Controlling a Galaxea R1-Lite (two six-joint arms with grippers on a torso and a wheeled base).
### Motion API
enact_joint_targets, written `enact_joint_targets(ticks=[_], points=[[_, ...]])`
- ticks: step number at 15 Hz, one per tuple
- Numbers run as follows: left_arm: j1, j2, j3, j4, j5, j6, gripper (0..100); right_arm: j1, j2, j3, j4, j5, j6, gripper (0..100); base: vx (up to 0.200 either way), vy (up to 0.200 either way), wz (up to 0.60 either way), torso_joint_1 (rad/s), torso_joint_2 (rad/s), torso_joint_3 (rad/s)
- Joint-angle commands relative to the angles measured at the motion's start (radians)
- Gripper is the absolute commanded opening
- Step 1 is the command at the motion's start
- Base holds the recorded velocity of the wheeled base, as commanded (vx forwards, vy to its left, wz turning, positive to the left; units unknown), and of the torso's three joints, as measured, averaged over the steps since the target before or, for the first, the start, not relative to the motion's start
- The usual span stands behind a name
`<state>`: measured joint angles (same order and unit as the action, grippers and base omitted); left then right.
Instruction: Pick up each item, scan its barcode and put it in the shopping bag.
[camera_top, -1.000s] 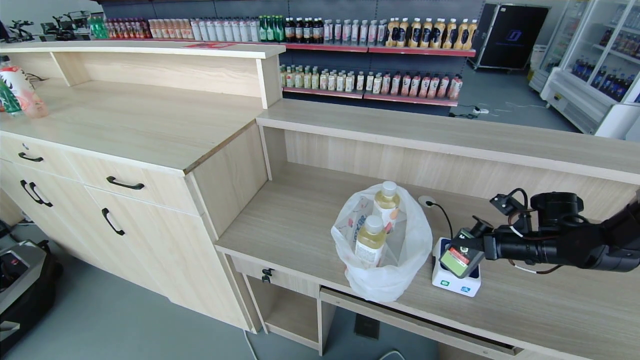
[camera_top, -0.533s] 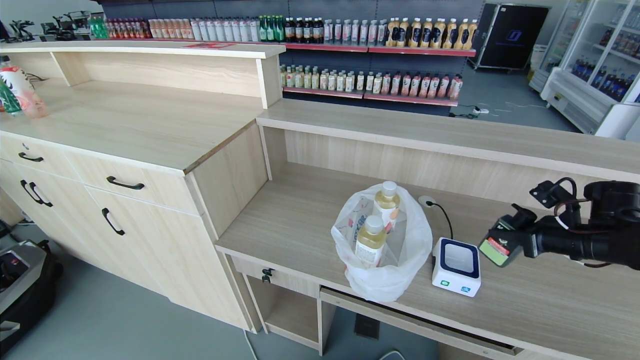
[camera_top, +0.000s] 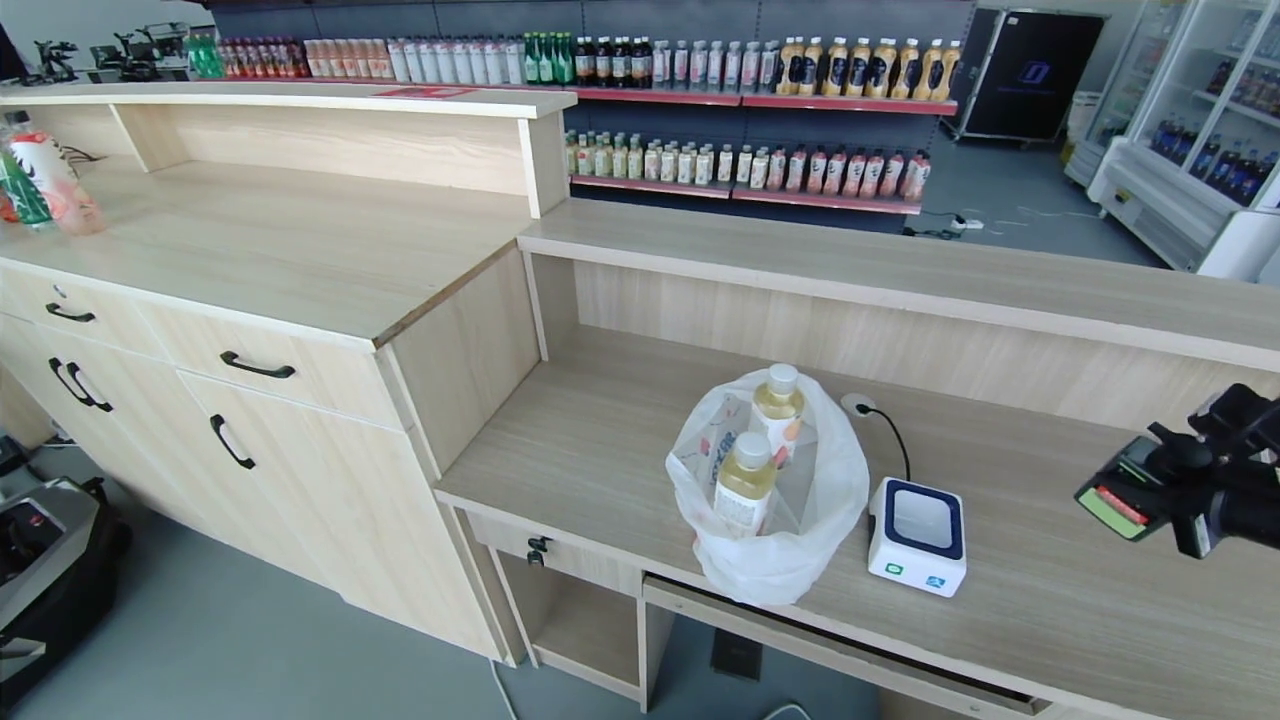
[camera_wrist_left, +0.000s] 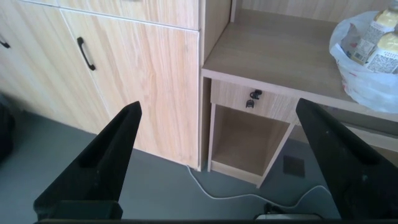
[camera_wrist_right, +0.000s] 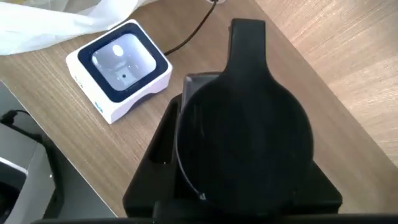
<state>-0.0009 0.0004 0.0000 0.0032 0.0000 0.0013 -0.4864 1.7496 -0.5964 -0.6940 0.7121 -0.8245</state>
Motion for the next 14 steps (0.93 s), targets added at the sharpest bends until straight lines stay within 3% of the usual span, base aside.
enact_joint_targets(ticks=[1, 2, 6, 14], points=[[0.001, 0.0, 0.0, 0.0, 0.0, 0.0, 100, 0.023, -0.015, -0.002, 0.002, 0.063, 0.015, 0, 0.0, 0.0, 0.6, 0.002, 0.0, -0.002], [0.001, 0.0, 0.0, 0.0, 0.0, 0.0, 100, 0.032, -0.005, -0.003, 0.005, 0.135, 0.015, 0, 0.0, 0.0, 0.6, 0.002, 0.01, 0.002], [0.001, 0.0, 0.0, 0.0, 0.0, 0.0, 100, 0.132, 0.09, -0.011, 0.004, 0.251, 0.016, 0, 0.0, 0.0, 0.0, 0.0, 0.0, 0.0], [0.001, 0.0, 0.0, 0.0, 0.0, 0.0, 100, 0.261, 0.387, -0.192, -0.035, 0.26, 0.016, 0, 0.0, 0.0, 0.0, 0.0, 0.0, 0.0]])
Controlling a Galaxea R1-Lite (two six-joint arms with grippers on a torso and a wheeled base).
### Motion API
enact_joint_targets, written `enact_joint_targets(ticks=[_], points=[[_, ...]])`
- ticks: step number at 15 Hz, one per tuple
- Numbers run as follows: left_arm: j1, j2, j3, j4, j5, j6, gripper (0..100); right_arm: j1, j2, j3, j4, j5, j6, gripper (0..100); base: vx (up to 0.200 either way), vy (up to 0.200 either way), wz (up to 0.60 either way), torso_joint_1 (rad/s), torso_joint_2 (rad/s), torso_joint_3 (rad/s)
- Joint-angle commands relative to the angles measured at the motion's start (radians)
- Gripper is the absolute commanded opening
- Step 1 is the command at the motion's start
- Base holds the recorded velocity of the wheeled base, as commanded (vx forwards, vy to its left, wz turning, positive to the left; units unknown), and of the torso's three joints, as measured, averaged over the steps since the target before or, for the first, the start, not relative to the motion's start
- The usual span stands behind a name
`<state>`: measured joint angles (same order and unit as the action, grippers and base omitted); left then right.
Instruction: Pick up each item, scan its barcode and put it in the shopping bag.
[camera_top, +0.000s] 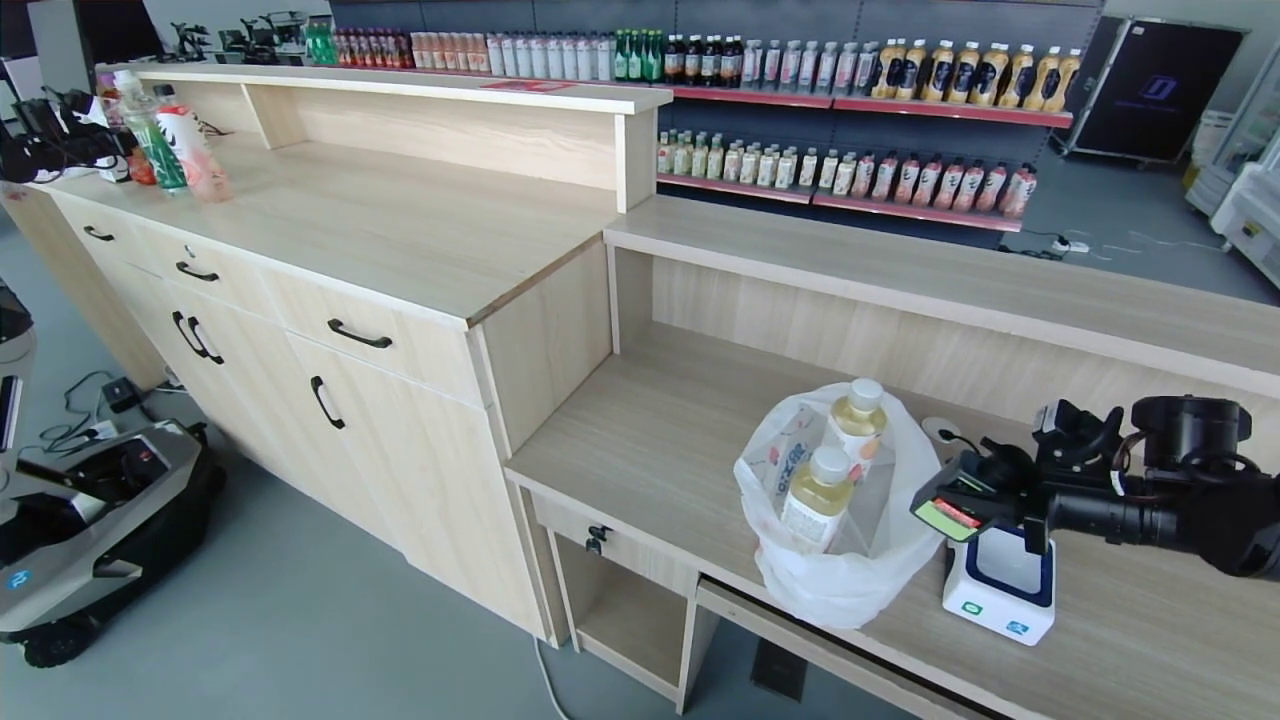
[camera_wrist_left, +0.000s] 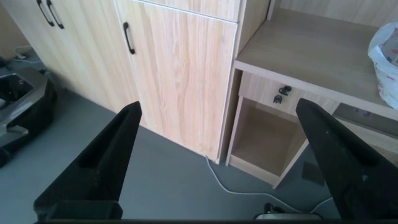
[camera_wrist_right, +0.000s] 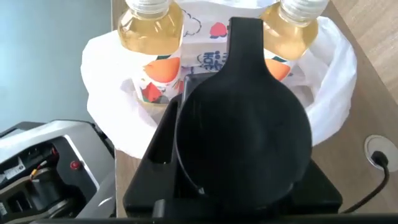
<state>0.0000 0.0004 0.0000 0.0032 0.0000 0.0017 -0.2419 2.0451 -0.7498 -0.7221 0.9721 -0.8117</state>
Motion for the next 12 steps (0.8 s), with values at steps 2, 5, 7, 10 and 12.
enact_joint_targets(ticks=[2, 5, 7, 10, 12], points=[[0.0, 0.0, 0.0, 0.0, 0.0, 0.0, 100, 0.029, 0.127, -0.074, -0.007, 0.0, 0.003, 0, 0.0, 0.0, 0.0, 0.0, 0.0, 0.0], [0.0, 0.0, 0.0, 0.0, 0.0, 0.0, 100, 0.076, 0.191, -0.155, -0.008, 0.0, 0.028, 0, 0.0, 0.0, 0.0, 0.0, 0.0, 0.0], [0.0, 0.0, 0.0, 0.0, 0.0, 0.0, 100, 0.105, 0.237, -0.214, -0.008, 0.0, 0.046, 0, 0.0, 0.0, 0.0, 0.0, 0.0, 0.0], [0.0, 0.0, 0.0, 0.0, 0.0, 0.0, 100, 0.142, 0.29, -0.286, -0.01, -0.001, 0.066, 0, 0.0, 0.0, 0.0, 0.0, 0.0, 0.0], [0.0, 0.0, 0.0, 0.0, 0.0, 0.0, 100, 0.161, 0.328, -0.345, -0.01, -0.003, 0.068, 0, 0.0, 0.0, 0.0, 0.0, 0.0, 0.0]])
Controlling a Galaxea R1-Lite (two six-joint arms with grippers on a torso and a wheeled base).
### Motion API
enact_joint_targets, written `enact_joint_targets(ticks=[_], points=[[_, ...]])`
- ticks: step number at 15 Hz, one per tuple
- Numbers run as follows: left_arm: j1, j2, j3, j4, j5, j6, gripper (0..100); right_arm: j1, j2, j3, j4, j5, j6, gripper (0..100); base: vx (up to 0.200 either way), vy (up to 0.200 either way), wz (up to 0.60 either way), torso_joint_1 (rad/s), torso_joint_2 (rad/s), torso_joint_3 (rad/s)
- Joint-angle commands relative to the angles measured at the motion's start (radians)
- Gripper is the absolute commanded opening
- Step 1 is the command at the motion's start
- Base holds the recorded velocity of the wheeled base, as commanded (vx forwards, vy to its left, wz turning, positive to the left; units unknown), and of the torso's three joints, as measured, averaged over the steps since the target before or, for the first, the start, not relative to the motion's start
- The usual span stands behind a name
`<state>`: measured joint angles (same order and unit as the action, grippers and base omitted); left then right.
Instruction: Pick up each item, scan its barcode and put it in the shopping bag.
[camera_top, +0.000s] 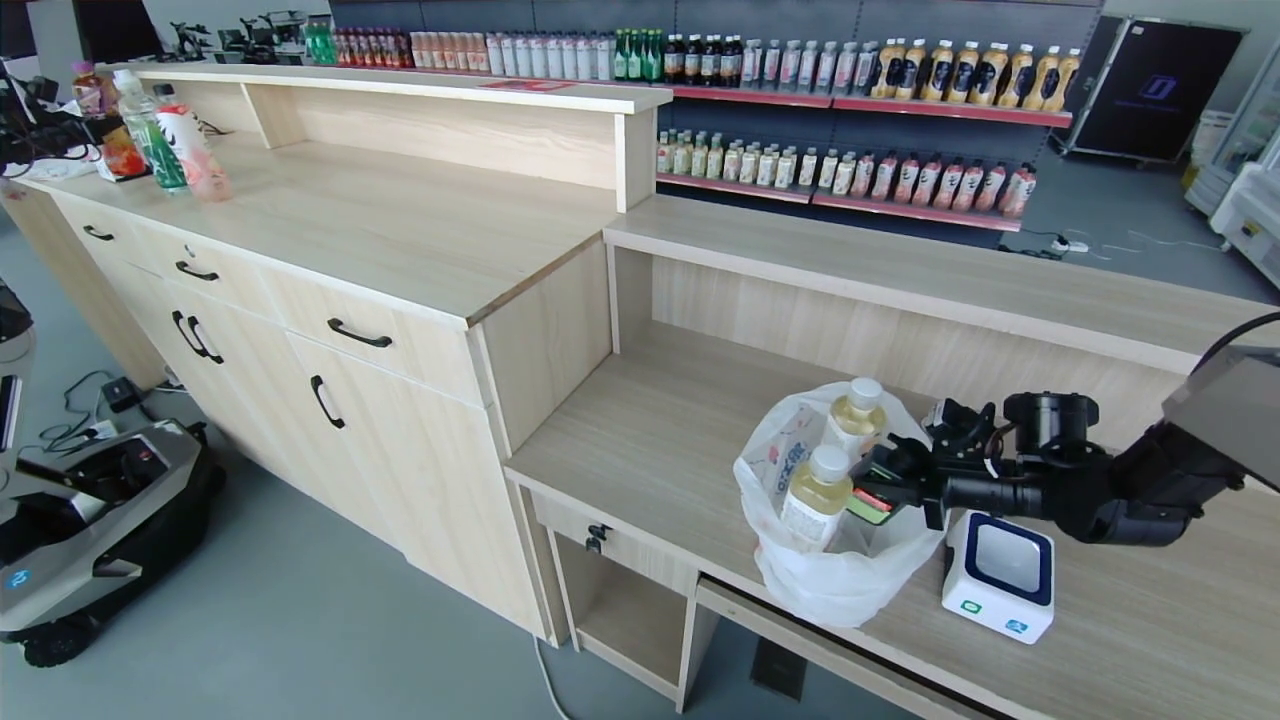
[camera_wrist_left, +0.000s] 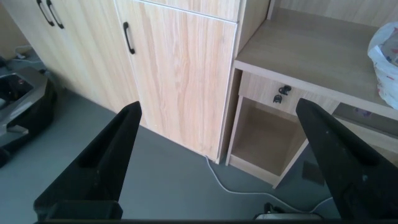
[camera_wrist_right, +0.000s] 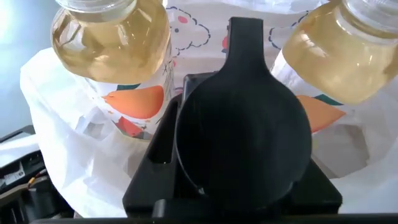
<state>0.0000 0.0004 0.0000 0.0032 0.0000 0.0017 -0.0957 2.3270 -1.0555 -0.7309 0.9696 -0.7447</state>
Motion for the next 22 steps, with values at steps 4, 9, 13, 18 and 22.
enact_joint_targets(ticks=[4, 9, 13, 18, 22], points=[[0.0, 0.0, 0.0, 0.0, 0.0, 0.0, 100, 0.031, 0.097, -0.11, 0.002, -0.006, 0.002, 0, 0.0, 0.0, 0.0, 0.0, 0.0, 0.0], [0.0, 0.0, 0.0, 0.0, 0.0, 0.0, 100, 0.03, 0.1, -0.092, 0.007, -0.068, -0.001, 0, 0.0, 0.0, 0.0, 0.0, 0.0, 0.0], [0.0, 0.0, 0.0, 0.0, 0.0, 0.0, 100, 0.027, 0.097, -0.046, 0.007, -0.101, -0.004, 0, 0.0, 0.0, 0.0, 0.0, 0.0, 0.0], [0.0, 0.0, 0.0, 0.0, 0.0, 0.0, 100, 0.027, 0.092, -0.02, 0.007, -0.123, -0.005, 0, 0.0, 0.0, 0.0, 0.0, 0.0, 0.0], [0.0, 0.0, 0.0, 0.0, 0.0, 0.0, 100, 0.022, 0.086, -0.021, 0.007, -0.123, -0.002, 100, 0.0, 0.0, 0.0, 0.0, 0.0, 0.0]])
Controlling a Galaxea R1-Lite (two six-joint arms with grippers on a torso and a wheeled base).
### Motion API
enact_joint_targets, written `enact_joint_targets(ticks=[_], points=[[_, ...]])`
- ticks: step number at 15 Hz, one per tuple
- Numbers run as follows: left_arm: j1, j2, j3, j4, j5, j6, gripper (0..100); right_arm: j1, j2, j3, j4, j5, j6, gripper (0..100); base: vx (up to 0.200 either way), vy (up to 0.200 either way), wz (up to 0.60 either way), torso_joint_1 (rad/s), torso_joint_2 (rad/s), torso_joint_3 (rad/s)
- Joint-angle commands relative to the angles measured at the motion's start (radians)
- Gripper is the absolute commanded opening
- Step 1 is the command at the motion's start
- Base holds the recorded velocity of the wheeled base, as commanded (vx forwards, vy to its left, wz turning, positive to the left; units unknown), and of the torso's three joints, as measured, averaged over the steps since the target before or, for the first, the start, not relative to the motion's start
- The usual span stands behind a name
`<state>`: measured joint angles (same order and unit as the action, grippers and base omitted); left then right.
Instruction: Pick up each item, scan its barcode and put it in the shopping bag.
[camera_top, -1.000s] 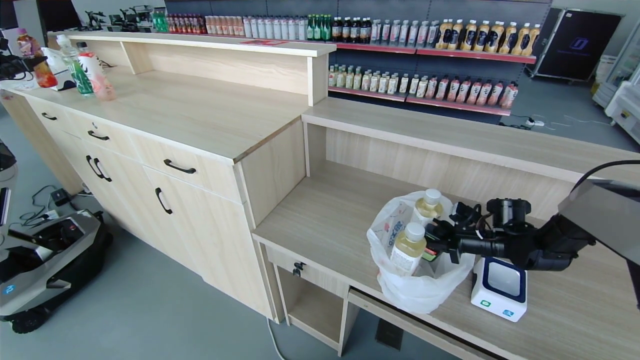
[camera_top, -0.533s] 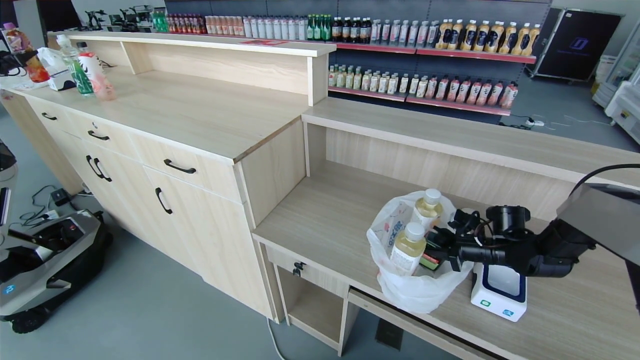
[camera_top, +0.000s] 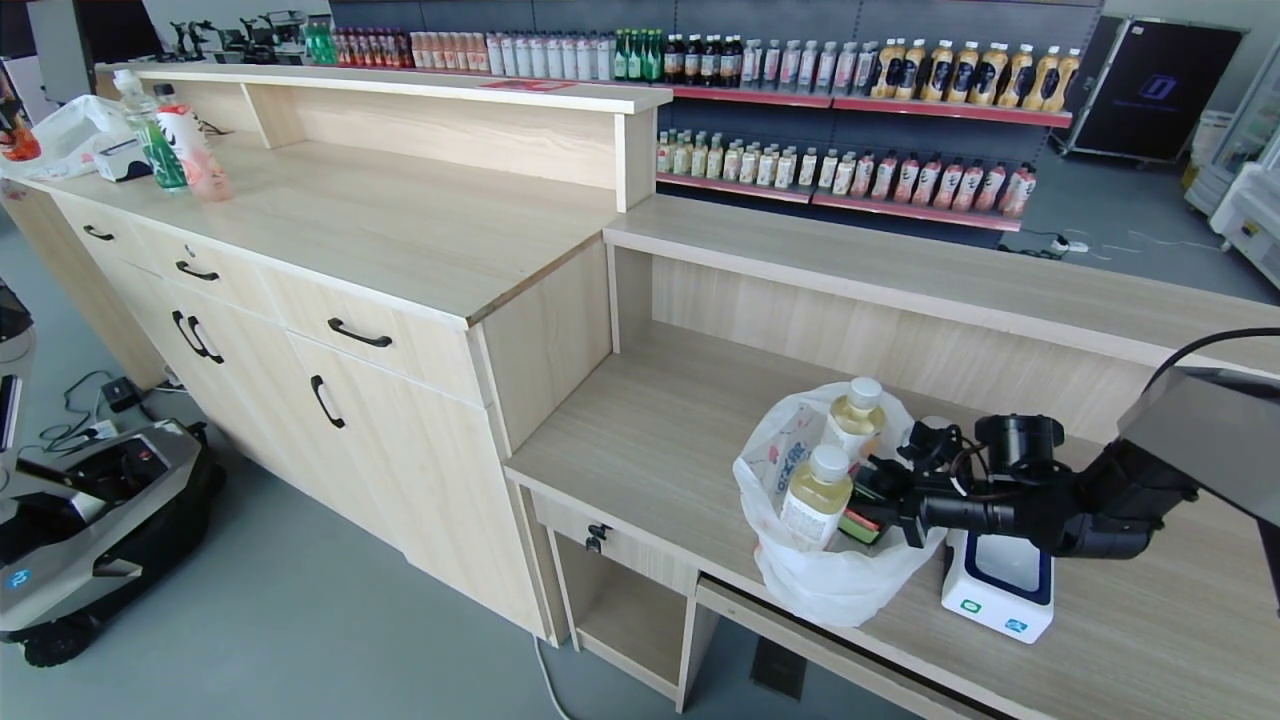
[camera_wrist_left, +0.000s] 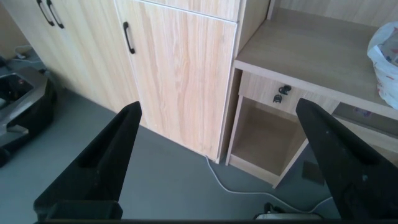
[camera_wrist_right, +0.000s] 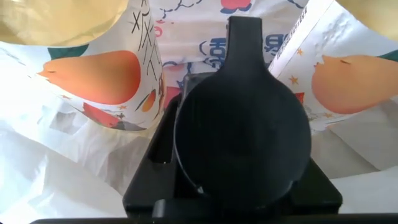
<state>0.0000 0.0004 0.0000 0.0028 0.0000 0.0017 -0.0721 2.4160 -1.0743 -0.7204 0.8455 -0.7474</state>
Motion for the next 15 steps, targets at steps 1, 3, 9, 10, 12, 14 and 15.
enact_joint_targets(ticks=[1, 3, 9, 10, 12, 14, 15], points=[[0.0, 0.0, 0.0, 0.0, 0.0, 0.0, 100, -0.003, -0.011, -0.001, -0.004, 0.001, 0.002, 100, 0.0, 0.0, 0.0, 0.0, 0.0, 0.0], [0.0, 0.0, 0.0, 0.0, 0.0, 0.0, 100, -0.005, -0.023, -0.003, -0.004, 0.001, 0.007, 100, 0.0, 0.0, 0.0, 0.0, 0.0, 0.0], [0.0, 0.0, 0.0, 0.0, 0.0, 0.0, 100, -0.009, -0.067, -0.004, -0.004, 0.004, 0.043, 100, 0.0, 0.0, 0.0, 0.0, 0.0, 0.0], [0.0, 0.0, 0.0, -0.001, 0.0, 0.0, 100, -0.012, -0.084, -0.007, -0.004, 0.004, 0.057, 100, 0.0, 0.0, 0.0, 0.0, 0.0, 0.0], [0.0, 0.0, 0.0, 0.0, 0.0, 0.0, 100, -0.012, -0.161, 0.005, -0.002, 0.003, 0.091, 100, 0.0, 0.0, 0.0, 0.0, 0.0, 0.0], [0.0, 0.0, 0.0, 0.0, 0.0, 0.0, 100, -0.017, -0.287, 0.096, -0.004, 0.001, 0.096, 100, 0.0, 0.0, 0.0, 0.0, 0.0, 0.0], [0.0, 0.0, 0.0, 0.0, 0.0, 0.0, 100, -0.026, -0.382, 0.177, 0.003, 0.001, 0.103, 100, 0.0, 0.0, 0.0, 0.0, 0.0, 0.0]])
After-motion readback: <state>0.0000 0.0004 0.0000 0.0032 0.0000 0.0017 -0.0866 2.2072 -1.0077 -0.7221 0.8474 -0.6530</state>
